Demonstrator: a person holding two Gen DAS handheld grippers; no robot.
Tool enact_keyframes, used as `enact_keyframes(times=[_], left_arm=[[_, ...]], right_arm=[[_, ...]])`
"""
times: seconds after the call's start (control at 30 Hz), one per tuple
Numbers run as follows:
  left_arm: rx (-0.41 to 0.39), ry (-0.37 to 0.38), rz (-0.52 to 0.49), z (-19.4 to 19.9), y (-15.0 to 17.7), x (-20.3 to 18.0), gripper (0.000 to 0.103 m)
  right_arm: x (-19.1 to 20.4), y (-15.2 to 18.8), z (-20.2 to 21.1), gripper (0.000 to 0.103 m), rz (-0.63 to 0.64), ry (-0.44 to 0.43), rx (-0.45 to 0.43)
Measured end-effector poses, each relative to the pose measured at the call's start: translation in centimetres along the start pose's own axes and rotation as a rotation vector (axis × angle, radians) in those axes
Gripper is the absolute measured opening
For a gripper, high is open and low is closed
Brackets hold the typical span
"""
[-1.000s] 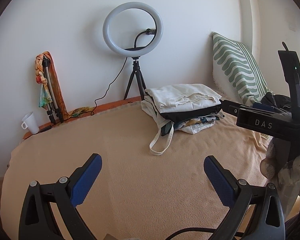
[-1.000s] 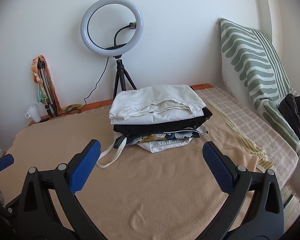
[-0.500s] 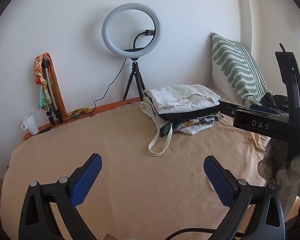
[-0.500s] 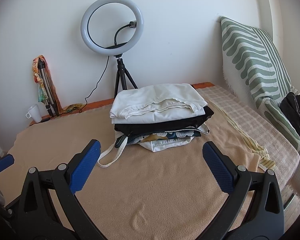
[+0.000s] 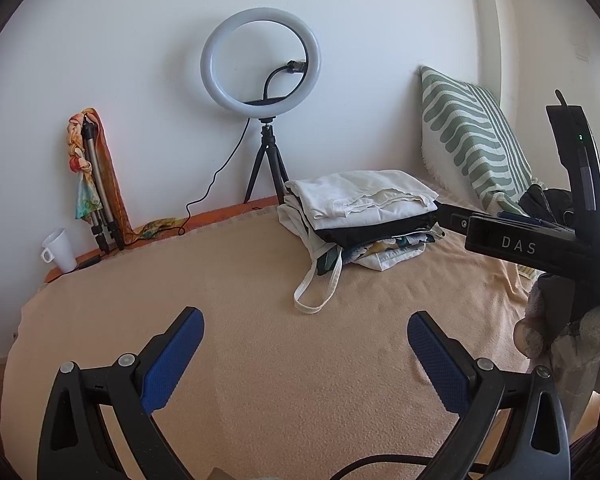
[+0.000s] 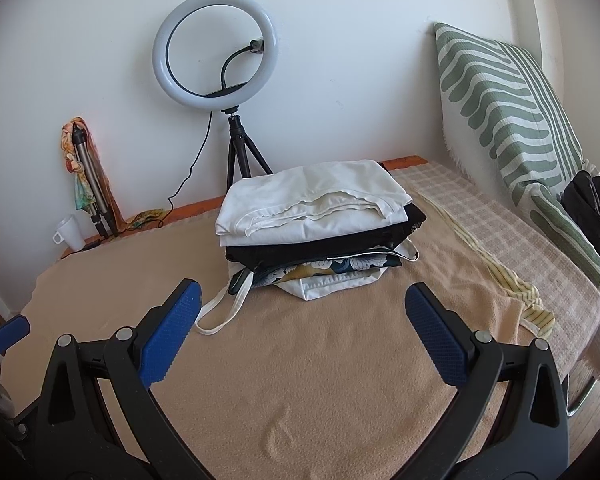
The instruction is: Fold small clothes
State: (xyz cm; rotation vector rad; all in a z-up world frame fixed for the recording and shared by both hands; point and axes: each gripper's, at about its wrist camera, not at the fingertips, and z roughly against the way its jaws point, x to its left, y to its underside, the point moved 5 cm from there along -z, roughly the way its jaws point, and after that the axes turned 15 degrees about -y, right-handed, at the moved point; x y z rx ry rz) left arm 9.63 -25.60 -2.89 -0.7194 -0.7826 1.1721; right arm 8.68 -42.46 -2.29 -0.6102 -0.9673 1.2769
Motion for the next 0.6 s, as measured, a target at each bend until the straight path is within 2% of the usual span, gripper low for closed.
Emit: enact_keyframes(times=[0.6], left_arm=[[-0.011, -0.002, -0.014, -0.15, 0.01, -0.97, 0.103]], right_arm=[[-0.24, 0.17, -0.01, 0.103, -0.009, -0.002, 0.004]])
